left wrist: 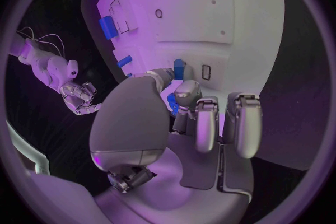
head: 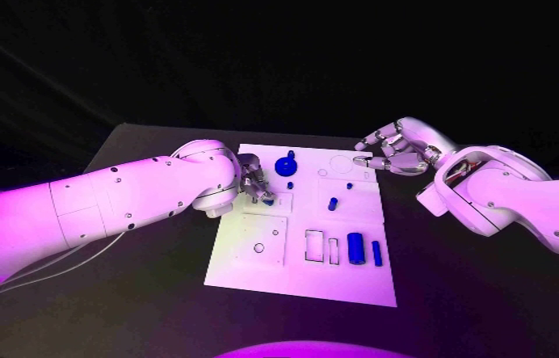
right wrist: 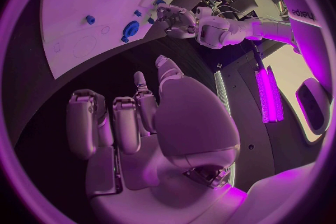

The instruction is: Assemble the parts on the task board

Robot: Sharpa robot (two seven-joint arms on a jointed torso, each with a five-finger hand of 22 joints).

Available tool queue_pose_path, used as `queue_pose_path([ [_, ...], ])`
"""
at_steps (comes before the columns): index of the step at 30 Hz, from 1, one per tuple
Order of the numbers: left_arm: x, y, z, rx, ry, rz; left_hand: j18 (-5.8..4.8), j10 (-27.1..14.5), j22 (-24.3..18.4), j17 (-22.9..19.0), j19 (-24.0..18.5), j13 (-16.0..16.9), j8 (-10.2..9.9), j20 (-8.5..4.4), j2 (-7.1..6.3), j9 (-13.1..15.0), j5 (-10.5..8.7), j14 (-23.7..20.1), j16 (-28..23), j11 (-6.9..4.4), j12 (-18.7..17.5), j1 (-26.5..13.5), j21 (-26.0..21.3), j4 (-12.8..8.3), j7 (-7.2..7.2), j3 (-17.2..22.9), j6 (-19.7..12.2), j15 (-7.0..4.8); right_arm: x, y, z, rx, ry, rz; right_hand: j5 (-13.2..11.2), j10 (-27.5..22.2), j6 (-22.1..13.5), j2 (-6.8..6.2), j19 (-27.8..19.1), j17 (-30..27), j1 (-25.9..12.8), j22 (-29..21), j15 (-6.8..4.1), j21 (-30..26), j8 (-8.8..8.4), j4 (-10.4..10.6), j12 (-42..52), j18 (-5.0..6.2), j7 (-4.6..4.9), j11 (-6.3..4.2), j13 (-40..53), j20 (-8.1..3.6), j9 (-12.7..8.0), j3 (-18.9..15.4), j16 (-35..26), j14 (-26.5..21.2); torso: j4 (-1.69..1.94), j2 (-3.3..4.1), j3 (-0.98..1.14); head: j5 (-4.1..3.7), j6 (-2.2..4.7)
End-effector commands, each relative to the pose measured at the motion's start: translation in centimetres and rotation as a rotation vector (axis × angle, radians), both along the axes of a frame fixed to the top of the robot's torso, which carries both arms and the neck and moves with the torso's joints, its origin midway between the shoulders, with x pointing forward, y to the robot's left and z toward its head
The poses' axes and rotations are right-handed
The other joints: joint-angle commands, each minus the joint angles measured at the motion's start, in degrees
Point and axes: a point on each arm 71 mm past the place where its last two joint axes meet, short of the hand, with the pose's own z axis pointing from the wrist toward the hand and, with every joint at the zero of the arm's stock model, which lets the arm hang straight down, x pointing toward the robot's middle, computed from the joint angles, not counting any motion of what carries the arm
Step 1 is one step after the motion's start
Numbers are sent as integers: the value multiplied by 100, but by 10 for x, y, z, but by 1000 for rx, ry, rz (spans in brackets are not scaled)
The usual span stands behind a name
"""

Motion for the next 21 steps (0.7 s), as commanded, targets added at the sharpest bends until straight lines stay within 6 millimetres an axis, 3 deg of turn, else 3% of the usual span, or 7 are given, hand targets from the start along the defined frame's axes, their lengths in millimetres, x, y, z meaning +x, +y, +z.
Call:
queue_pose_path([
  [1,0,0,0,-2,-11,1,-75,41,1460,1509,553,-7,24,-36,14,273,17,602,14,10,18,-73,22,-1019,-42,1054,16,-42,-1,1,0,-6,-5,14,29,4,12,11,-15,826,27,835,-45,-29,34,-13,-35,104,-6,-36,315,-34,8,-15,-35,419,5,-4,1,7,0],
  [21,2,1,2,-34,-41,24,-77,67,1468,1509,559,-36,86,-47,-54,366,9,602,14,-10,-2,-186,26,-1101,-65,1153,30,-57,-1,2,-1,-7,-3,17,28,4,12,12,-15,822,18,835,-44,-30,35,-6,-35,104,-5,-35,315,-34,9,-21,-38,418,2,3,3,19,3],
])
